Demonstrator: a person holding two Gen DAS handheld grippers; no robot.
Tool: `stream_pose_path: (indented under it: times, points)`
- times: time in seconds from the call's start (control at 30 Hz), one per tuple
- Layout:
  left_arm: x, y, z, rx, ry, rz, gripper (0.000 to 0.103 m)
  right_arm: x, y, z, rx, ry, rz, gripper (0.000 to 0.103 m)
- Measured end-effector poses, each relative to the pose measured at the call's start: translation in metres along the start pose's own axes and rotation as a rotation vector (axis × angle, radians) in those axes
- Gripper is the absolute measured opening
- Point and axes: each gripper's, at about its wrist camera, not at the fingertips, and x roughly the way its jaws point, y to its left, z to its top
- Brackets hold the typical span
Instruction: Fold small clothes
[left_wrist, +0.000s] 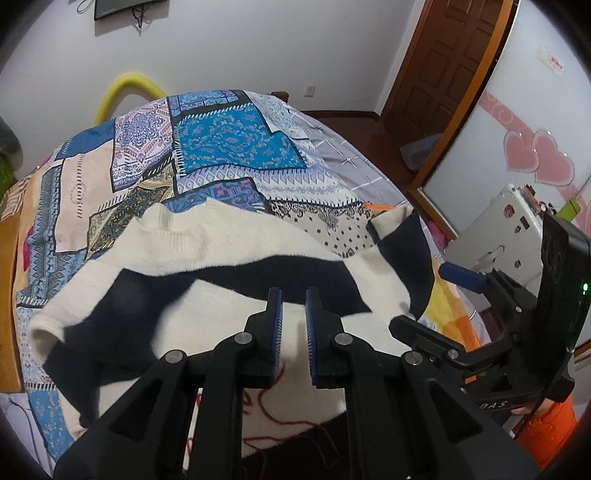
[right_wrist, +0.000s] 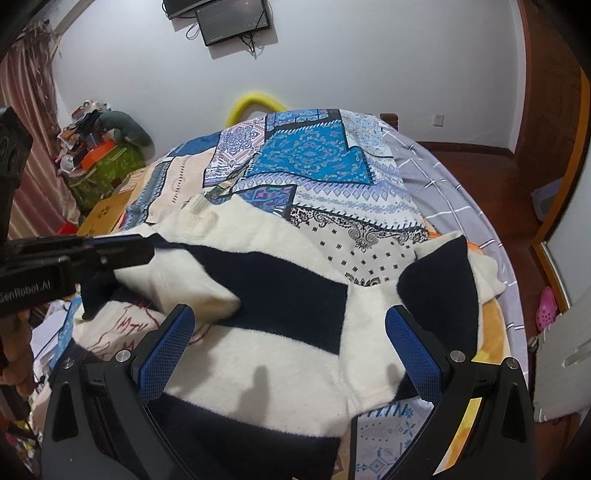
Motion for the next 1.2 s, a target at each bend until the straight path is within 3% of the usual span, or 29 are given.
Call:
stream_pose_path:
  times: [0.07, 0.2, 0.23, 0.53, 0.8, 1.0, 1.2]
  points:
    - [-0.004, -0.002, -0.001, 0.025, -0.004, 0.021, 0.016, 0.002, 0.002, 0.000, 0.004, 0.008, 0.003, 0.103]
    - [-0.020, 0.005, -0.006, 0.047, -0.052, 0.095, 0.052, 0.004, 0.007, 0.000, 0.011, 0.027, 0.024, 0.103]
    - [-0.026, 0.010, -0.008, 0.042, -0.071, 0.114, 0.057, 0.006, 0.008, 0.001, 0.012, 0.034, 0.032, 0.103]
    - [-0.061, 0.086, -0.029, -0.039, -0.120, 0.279, 0.071, 0.019, 0.027, 0.004, 0.004, 0.089, 0.067, 0.102]
    - [-0.072, 0.157, -0.071, -0.144, -0.078, 0.375, 0.075, 0.042, 0.042, 0.002, 0.020, 0.160, 0.104, 0.099]
    - [-0.062, 0.184, -0.107, -0.166, -0.017, 0.396, 0.075, 0.063, 0.054, -0.003, 0.018, 0.230, 0.103, 0.094]
    - [-0.042, 0.202, -0.137, -0.207, 0.059, 0.344, 0.075, 0.089, 0.065, -0.008, -0.001, 0.296, 0.093, 0.090]
